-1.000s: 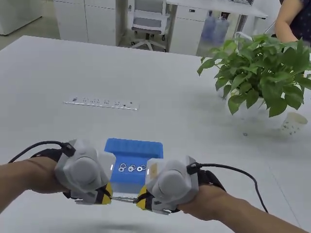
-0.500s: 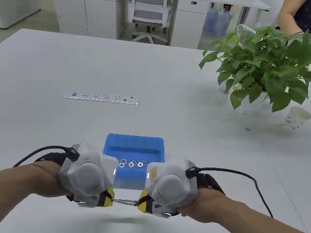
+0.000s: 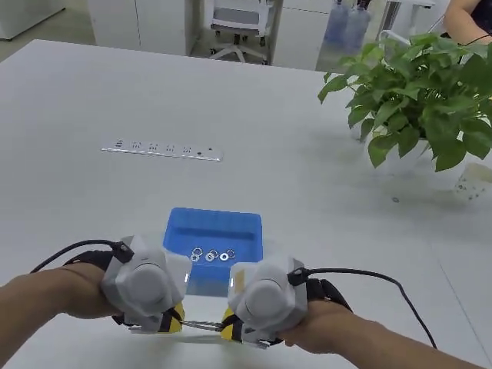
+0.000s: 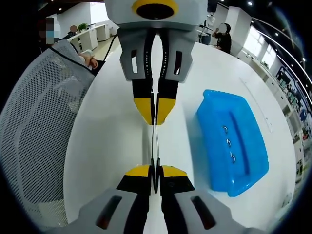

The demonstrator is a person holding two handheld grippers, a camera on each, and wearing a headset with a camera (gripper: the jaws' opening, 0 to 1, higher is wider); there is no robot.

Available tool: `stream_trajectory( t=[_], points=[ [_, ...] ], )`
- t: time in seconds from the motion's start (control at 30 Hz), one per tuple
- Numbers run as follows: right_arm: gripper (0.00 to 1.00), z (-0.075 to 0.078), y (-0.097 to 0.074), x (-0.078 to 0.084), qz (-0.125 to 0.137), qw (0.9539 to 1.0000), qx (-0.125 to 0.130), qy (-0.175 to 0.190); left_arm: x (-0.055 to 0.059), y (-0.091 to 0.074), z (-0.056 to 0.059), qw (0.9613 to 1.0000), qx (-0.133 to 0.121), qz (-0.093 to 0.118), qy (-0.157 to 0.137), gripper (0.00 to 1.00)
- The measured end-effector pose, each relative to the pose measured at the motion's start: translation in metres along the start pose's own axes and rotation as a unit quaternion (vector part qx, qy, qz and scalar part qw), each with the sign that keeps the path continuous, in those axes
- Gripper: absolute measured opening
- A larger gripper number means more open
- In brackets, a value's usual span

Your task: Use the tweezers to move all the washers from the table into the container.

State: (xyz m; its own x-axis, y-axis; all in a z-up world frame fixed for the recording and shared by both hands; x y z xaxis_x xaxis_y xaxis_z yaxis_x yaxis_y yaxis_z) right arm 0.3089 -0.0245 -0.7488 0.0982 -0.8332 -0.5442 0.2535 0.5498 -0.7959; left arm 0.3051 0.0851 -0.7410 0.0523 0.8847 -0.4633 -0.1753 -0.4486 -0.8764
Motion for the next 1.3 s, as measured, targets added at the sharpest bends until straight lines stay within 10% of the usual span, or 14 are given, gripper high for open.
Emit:
stream_trajectory(
  t=[0.83, 1.3],
  points=[
    [0.12, -0.004, 0.009, 0.006, -0.005, 0.9996, -0.007, 0.026, 0.008, 0.012, -0.002, 0.9999, 0.011, 0.005, -0.01, 0.07],
    [0.32, -0.001, 0.005, 0.006, -0.002, 0.9996, 0.018, 0.024, 0.01, 0.007, 0.001, 0.9994, 0.004, 0.011, -0.033, 0.19]
  ],
)
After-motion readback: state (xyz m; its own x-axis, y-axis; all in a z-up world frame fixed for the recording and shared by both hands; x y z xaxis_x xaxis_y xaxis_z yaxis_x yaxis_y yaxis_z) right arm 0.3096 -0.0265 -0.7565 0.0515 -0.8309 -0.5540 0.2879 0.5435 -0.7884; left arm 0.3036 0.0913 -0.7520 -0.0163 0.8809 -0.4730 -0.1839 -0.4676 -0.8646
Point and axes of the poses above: the centre of the closed fingertips' face, and the gripper's own axes: y roughly forward along the fingers, z roughly to its right, x roughly out of its underside, the point moved 7 cm from there along -y, roughly backward along the fingers, and after that the axes turned 13 degrees about x, right-handed, at the moved point
